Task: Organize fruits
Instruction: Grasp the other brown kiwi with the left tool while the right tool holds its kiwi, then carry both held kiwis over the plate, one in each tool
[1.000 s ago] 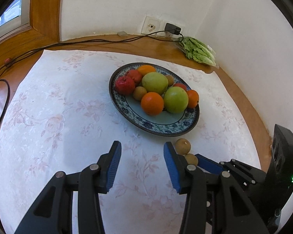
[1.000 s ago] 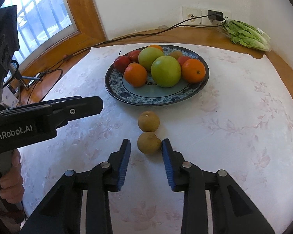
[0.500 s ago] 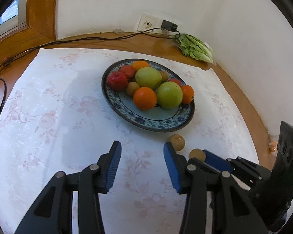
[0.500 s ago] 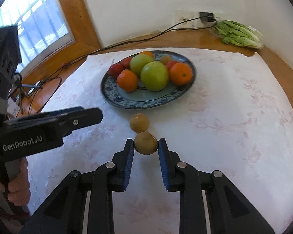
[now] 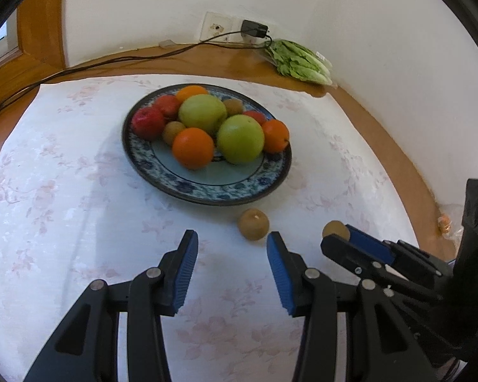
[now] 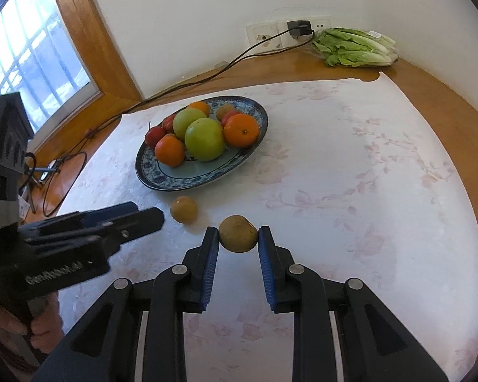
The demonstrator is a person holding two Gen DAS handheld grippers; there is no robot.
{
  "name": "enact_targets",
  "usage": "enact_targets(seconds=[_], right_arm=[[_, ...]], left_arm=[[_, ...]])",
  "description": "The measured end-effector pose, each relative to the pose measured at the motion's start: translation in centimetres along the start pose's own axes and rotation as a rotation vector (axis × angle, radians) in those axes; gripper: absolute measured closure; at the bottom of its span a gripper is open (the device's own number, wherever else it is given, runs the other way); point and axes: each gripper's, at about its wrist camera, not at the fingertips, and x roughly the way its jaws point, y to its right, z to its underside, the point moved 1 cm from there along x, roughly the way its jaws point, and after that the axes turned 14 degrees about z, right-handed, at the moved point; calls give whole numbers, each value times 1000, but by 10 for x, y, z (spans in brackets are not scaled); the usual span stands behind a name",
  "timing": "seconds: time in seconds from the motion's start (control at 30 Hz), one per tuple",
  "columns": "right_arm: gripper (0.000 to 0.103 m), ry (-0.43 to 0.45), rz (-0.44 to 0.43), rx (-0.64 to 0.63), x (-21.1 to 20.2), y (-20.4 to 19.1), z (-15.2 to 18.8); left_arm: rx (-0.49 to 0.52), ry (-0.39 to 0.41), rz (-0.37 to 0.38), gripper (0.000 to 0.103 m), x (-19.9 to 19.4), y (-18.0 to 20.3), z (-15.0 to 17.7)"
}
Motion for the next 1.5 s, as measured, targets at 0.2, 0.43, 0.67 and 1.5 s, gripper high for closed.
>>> enact_targets(seconds=[0.2, 0.43, 0.67, 1.5], right_arm=[[77, -1, -7, 29, 0, 11, 1], [77, -7, -18, 47, 2, 16, 3], [77, -12, -26, 56, 5, 19, 4], [77, -4, -11, 22, -2, 5, 4]], left_arm=[[16, -16, -5, 56, 12, 8, 1], [25, -23, -16, 56, 24, 14, -1], [28, -25, -20, 67, 34, 15, -3], [2, 35, 2, 78, -2, -2, -2]])
